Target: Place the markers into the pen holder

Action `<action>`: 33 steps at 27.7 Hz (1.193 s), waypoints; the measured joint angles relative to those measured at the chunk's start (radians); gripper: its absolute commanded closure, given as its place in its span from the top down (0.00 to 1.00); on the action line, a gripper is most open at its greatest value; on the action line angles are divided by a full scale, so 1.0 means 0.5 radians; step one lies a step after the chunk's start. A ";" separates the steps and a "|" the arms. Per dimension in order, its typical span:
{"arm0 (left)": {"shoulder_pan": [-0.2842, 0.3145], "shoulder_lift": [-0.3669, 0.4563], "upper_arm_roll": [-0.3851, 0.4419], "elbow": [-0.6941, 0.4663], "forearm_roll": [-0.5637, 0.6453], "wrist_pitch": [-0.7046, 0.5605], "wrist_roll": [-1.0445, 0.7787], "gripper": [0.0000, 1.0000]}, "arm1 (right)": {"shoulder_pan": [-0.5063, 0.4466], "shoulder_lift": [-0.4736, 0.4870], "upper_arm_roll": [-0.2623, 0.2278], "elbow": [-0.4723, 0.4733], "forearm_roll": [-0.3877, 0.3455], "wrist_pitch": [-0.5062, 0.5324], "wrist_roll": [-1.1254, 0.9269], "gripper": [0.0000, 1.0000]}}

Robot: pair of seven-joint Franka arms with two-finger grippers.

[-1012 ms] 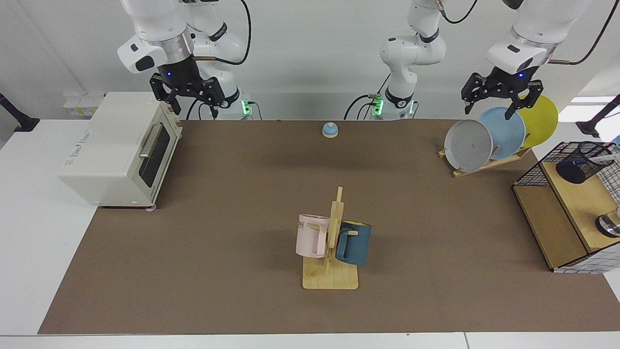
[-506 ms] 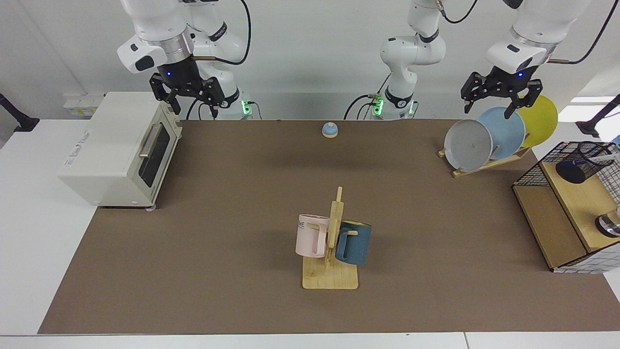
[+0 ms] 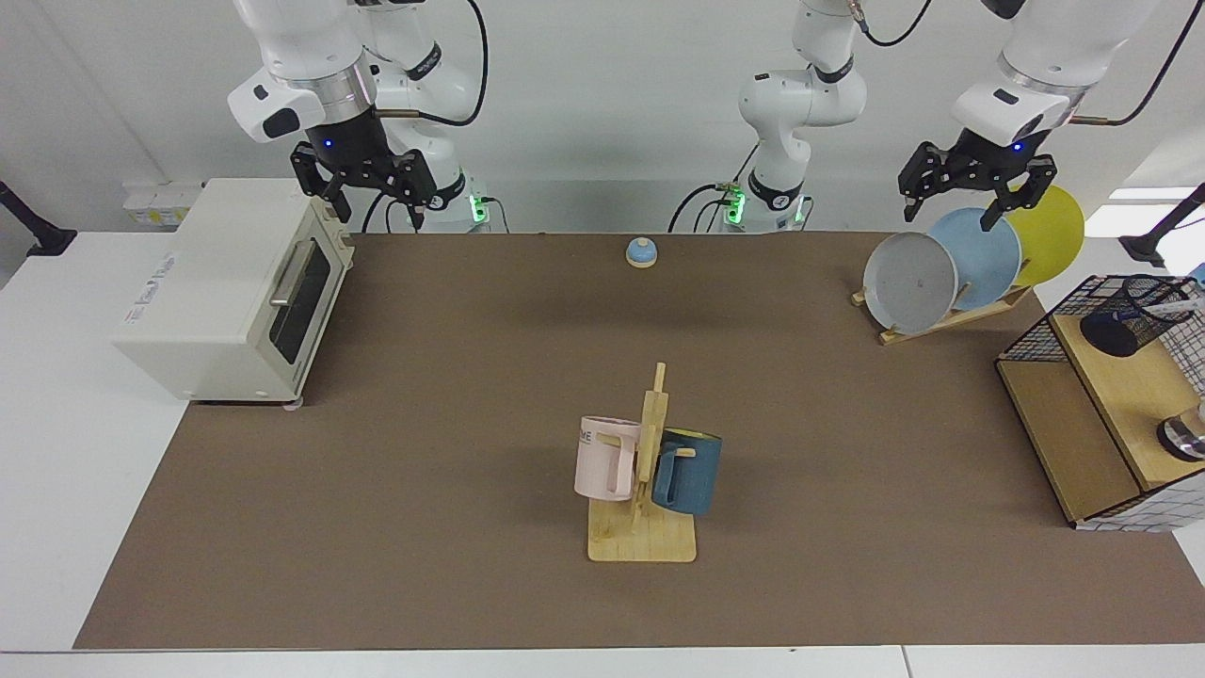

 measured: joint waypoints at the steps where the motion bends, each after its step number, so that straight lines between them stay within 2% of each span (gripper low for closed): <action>1: 0.002 -0.001 0.001 0.000 -0.008 0.000 -0.008 1.00 | 0.000 0.000 0.000 0.000 0.000 0.000 0.000 1.00; 33: 0.016 -0.053 0.007 -0.010 -0.025 -0.026 -0.112 1.00 | 0.000 0.000 0.000 0.000 0.000 0.000 0.000 1.00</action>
